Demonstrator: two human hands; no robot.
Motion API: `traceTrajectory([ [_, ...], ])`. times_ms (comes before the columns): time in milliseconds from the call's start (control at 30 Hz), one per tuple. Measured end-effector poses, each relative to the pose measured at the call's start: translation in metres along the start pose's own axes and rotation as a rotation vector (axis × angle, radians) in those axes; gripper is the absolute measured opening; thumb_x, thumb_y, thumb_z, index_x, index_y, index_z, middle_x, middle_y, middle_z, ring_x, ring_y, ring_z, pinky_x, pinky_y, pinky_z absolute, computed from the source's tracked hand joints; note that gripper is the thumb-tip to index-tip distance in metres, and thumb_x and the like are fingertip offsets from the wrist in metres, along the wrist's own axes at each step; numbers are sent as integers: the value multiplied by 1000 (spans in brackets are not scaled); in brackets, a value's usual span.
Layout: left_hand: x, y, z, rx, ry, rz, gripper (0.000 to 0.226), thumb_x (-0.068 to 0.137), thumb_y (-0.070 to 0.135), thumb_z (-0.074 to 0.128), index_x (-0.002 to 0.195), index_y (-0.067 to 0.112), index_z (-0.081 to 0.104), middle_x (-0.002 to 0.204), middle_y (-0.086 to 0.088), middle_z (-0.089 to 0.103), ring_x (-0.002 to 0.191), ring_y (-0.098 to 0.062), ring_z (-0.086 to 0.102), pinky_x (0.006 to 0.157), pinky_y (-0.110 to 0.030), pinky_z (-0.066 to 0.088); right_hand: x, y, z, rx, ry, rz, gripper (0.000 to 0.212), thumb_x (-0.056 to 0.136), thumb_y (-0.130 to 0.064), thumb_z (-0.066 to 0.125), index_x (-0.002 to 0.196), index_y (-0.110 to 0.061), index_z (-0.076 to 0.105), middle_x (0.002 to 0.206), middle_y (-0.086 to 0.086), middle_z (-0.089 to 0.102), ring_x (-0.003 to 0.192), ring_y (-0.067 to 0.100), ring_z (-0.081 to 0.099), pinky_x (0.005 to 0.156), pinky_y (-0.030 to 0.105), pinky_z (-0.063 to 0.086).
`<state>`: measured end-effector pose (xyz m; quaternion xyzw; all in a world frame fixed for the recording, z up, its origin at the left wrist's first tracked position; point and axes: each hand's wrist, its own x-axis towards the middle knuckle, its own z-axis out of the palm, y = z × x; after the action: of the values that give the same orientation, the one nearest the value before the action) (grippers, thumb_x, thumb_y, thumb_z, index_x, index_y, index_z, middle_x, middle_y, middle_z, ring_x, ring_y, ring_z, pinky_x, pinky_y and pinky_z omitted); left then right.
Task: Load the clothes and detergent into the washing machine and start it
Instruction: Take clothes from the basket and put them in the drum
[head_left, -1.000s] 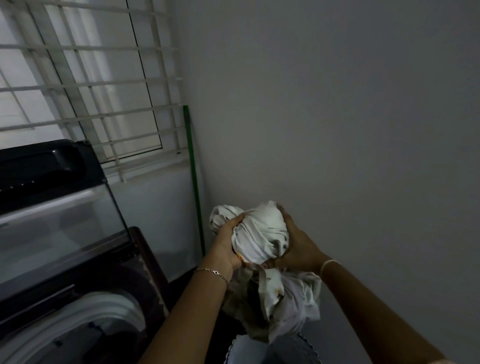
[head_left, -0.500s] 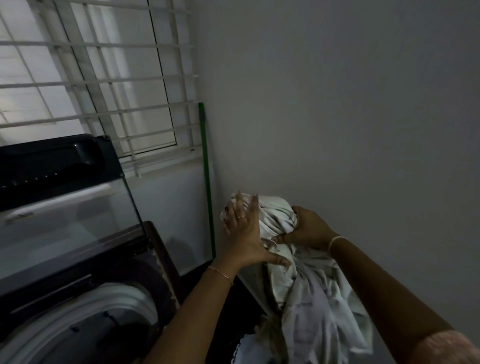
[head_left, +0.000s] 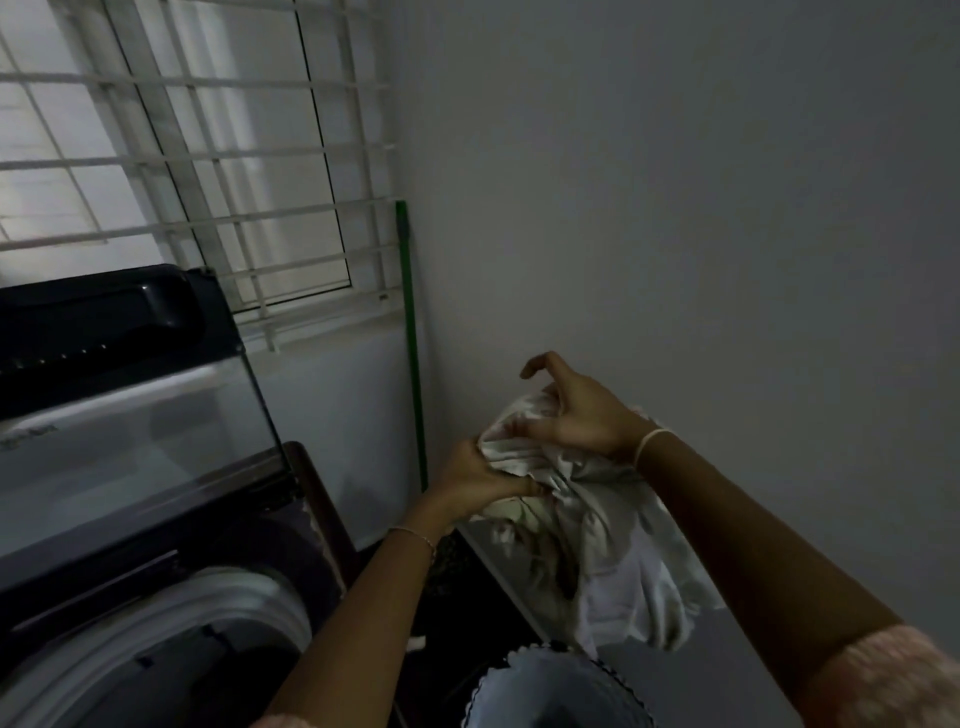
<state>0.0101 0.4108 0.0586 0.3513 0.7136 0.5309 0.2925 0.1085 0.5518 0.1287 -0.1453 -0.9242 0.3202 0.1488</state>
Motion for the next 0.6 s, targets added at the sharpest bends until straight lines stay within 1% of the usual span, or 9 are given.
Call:
traceTrajectory([
  [67,-4,-2,3,-125,30,17,45,67,2,83,109,9,68,102,-1,71,95,-9,69,70,-12,52,5,-1,3,62,101,14,52,77,-59,66,115,-34,41,77,-4,57,66,7,54,67,28,41],
  [133,-6,-5,5,-198,77,8,42,68,4,83,107,12,68,99,2,72,89,-5,69,73,-17,55,11,1,4,99,237,7,51,78,-63,59,117,-33,43,83,-7,61,76,9,57,74,32,43],
  [200,-4,-12,8,-264,124,-22,42,67,10,85,105,16,69,100,2,72,90,-8,69,76,-22,56,13,1,-1,32,431,-3,52,80,-63,53,122,-33,47,104,-8,63,100,16,57,90,40,44],
  [233,-3,-14,9,-321,154,-42,36,68,10,85,99,20,69,94,6,72,84,-5,69,70,-19,56,12,1,-3,-39,516,10,52,81,-60,51,124,-31,49,113,-6,62,109,20,54,96,43,42],
  [300,-3,-16,8,-429,231,-61,28,70,9,83,88,25,69,79,14,71,70,0,68,60,-16,54,4,5,-4,-174,618,76,50,83,-57,47,123,-29,56,121,-2,62,115,24,52,99,42,39],
  [333,-3,-17,7,-482,266,-80,27,72,8,81,90,24,70,80,12,72,72,-4,69,62,-21,56,-1,10,-1,-185,632,113,49,83,-61,45,119,-31,59,120,-2,63,115,24,54,99,40,40],
  [467,-1,-8,3,-608,272,-43,42,67,11,83,106,16,71,105,-7,73,95,-25,69,88,-45,55,-17,30,26,319,590,293,72,75,-85,31,122,-37,57,125,-8,63,119,17,55,107,44,39],
  [533,-1,-3,6,-657,225,1,57,56,22,85,110,15,70,107,-7,73,99,-26,69,88,-43,55,-20,44,41,627,575,384,78,72,-86,33,128,-36,55,132,-10,58,126,14,50,114,43,31],
  [600,0,-1,10,-707,183,35,55,59,21,84,111,14,69,106,-6,73,98,-23,70,77,-33,57,-23,67,57,814,527,454,85,71,-87,39,134,-31,52,136,-7,56,129,15,48,116,43,29],
])
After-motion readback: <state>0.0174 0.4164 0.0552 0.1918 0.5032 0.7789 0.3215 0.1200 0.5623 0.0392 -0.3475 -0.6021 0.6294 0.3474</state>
